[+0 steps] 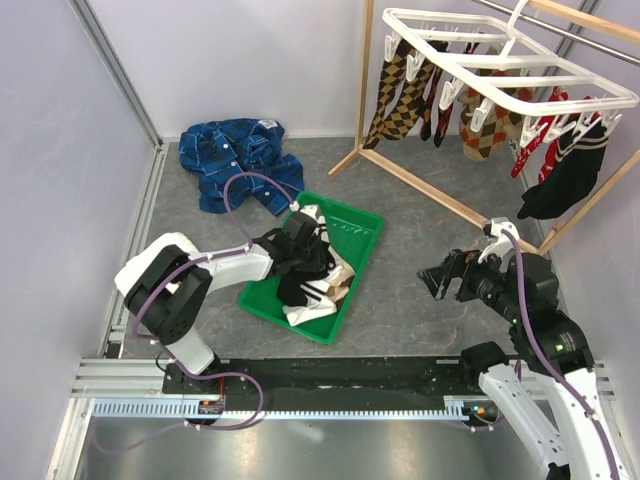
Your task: Remove the socks clipped to the hanger
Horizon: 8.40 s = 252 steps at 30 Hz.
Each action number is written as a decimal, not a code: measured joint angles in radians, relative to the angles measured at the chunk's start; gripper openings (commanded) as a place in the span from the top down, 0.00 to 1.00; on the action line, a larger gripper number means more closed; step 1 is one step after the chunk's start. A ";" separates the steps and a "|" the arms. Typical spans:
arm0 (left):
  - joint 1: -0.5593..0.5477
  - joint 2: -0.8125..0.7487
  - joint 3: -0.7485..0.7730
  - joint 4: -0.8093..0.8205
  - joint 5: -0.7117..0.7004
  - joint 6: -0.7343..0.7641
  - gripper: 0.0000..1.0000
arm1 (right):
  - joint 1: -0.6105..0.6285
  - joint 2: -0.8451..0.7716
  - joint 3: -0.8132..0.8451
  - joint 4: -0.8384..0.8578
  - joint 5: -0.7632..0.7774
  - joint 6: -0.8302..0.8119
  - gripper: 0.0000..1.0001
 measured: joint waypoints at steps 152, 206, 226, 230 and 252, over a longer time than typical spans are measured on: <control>-0.365 0.016 0.563 0.184 -0.036 0.524 0.98 | -0.159 0.336 0.726 0.010 0.431 0.281 0.33; -0.453 0.018 0.515 0.272 -0.185 0.592 0.98 | -0.159 0.650 0.922 0.058 0.782 0.156 0.46; -0.453 0.044 0.519 0.263 -0.186 0.592 0.98 | -0.159 0.654 0.907 0.121 0.849 0.126 1.00; -0.453 0.040 0.517 0.246 -0.214 0.592 0.98 | -0.160 0.648 0.896 0.127 0.843 0.121 0.62; -0.169 -0.301 0.306 -0.333 -0.381 0.390 0.98 | -0.159 0.349 0.610 0.078 0.704 0.081 0.02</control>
